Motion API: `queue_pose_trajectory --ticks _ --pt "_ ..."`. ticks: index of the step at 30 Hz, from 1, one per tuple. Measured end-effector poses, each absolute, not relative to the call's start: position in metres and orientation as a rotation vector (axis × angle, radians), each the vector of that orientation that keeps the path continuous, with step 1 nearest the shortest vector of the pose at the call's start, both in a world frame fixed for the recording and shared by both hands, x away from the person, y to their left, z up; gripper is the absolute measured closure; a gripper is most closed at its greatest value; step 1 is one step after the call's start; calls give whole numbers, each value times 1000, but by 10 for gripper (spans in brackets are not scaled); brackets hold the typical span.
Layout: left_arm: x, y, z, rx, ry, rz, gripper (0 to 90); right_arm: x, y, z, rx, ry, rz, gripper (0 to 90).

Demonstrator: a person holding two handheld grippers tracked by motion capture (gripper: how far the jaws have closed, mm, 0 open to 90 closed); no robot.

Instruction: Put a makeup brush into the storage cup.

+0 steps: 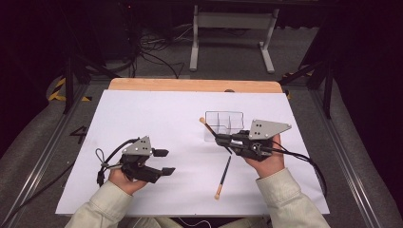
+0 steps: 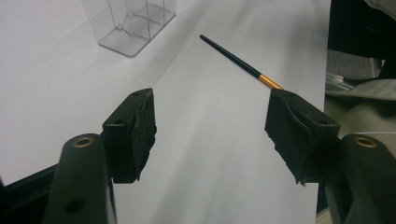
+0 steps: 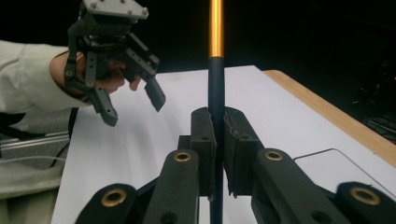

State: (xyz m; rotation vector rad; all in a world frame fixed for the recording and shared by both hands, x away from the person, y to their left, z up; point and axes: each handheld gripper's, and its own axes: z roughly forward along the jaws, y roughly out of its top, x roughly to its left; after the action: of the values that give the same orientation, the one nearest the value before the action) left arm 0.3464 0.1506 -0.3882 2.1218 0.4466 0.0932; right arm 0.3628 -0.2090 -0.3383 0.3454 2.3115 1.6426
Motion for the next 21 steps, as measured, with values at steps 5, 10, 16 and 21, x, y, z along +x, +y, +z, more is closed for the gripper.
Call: queue_pose_trajectory --ticks 5,10,16,21 --pt "347 156 -393 2079 456 88 240 366 -210 -337 384 2251 1678 835" --pt "349 159 -398 2032 499 107 173 370 -210 -337 419 2199 1710 836" --pt "349 159 -405 2020 511 112 67 378 -210 -338 459 2154 1723 835" --pt "348 159 -405 2008 522 141 3 383 -211 -339 479 2107 1728 835"
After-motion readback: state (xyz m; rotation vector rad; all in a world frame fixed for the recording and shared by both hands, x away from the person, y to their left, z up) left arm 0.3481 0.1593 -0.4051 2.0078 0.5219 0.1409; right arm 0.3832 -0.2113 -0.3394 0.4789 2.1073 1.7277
